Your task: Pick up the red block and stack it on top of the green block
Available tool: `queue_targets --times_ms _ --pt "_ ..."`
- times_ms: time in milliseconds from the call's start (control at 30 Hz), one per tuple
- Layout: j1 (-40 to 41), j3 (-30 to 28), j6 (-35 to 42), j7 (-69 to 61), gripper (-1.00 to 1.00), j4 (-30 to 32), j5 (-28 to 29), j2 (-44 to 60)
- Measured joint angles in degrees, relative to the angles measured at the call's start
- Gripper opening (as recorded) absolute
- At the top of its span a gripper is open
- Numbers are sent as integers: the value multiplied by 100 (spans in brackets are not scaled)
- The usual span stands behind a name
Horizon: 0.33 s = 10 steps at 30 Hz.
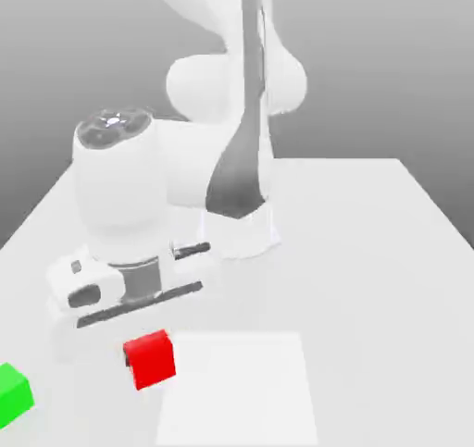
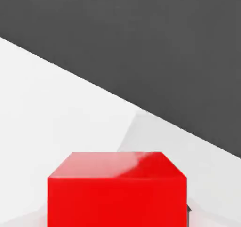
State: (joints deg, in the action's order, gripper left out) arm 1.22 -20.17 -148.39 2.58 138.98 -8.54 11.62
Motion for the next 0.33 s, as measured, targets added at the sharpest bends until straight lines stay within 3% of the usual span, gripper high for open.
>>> queue_targets --times_ms 100,200,233,333 --pt "448 -371 185 254 -100 -465 -260 288" --pt "948 -280 -125 134 -100 -854 -846 1034" --pt "1037 -209 -233 69 100 -893 -969 1196" --pt "1037 -209 -233 69 100 -893 -969 1196"
